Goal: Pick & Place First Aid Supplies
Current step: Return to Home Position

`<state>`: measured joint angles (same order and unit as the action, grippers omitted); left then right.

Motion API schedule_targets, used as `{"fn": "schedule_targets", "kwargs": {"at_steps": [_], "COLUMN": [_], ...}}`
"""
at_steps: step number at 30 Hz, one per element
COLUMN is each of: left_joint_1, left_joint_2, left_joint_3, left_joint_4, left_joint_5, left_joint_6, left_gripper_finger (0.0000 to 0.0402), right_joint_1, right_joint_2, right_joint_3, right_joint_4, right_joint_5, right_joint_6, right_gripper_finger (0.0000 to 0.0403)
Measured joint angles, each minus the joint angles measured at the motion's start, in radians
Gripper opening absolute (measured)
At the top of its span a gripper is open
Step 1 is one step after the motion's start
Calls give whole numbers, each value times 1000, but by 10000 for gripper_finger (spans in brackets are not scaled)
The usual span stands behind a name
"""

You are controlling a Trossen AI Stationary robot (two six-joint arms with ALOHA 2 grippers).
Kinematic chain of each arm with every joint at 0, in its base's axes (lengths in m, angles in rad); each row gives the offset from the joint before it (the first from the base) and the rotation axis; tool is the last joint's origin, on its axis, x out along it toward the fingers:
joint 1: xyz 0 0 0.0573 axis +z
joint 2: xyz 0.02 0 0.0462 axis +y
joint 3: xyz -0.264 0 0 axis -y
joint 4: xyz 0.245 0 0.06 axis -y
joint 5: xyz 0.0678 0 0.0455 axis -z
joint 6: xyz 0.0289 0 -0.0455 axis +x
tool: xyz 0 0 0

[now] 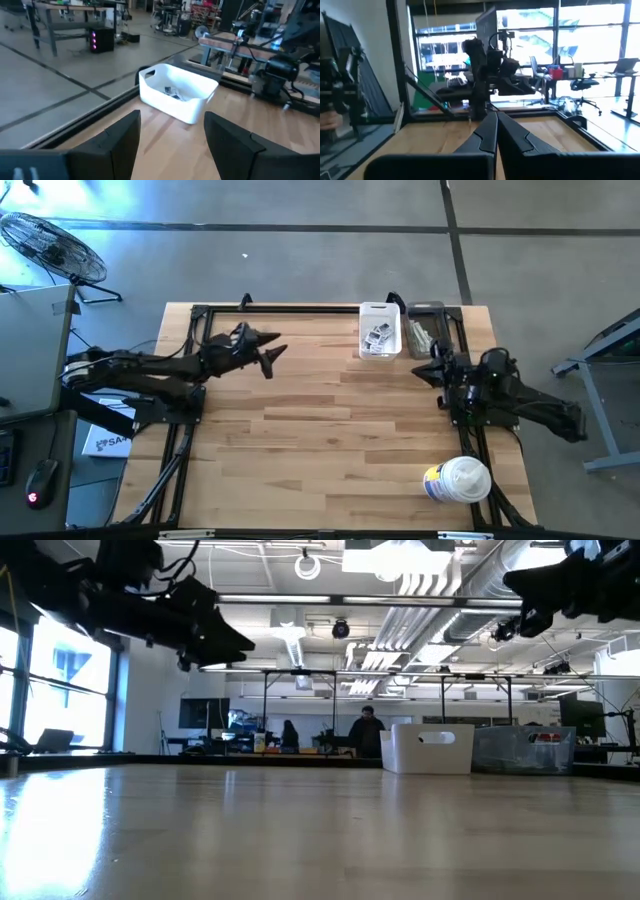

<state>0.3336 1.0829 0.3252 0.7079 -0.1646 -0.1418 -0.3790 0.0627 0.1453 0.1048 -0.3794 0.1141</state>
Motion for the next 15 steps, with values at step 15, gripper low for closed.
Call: {"fn": "schedule_targets", "kwargs": {"at_steps": [15], "left_joint_1": [0], "left_joint_2": [-206], "left_joint_3": [-189], "left_joint_4": [-28], "left_joint_5": [-25], "left_joint_6": [-88], "left_gripper_finger": [216], "right_joint_1": [255], "right_joint_2": [-35], "right_joint_3": [-136], "right_joint_4": [91], "right_joint_5": [230], "right_joint_6": [-41], "right_gripper_finger": [4]}}
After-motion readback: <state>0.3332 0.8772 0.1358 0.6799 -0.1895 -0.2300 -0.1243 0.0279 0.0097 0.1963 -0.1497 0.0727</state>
